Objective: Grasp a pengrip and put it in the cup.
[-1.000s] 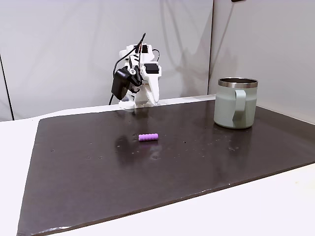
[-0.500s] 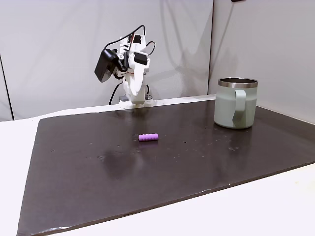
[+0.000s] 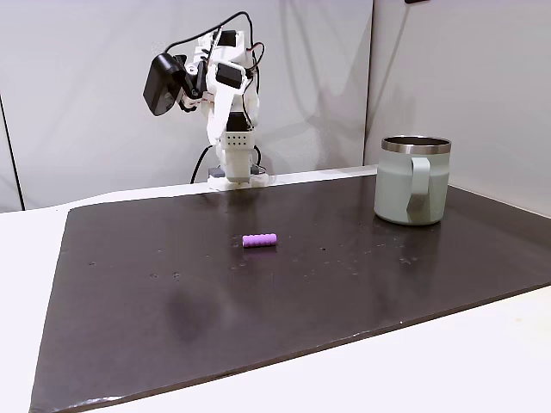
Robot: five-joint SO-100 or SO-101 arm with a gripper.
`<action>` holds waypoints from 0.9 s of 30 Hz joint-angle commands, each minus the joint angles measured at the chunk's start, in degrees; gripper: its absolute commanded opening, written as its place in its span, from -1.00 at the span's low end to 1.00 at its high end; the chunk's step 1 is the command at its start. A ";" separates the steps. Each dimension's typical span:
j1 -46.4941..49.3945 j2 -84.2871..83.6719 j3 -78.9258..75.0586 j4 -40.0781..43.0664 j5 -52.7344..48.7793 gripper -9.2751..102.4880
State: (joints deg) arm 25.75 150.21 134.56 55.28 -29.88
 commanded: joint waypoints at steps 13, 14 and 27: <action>-1.49 -31.29 -33.93 3.78 6.86 -0.78; -1.05 -33.22 -34.89 3.78 7.29 -0.78; 0.53 -49.13 -39.73 5.45 12.74 -0.79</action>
State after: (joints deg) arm 25.93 101.34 98.79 59.59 -18.11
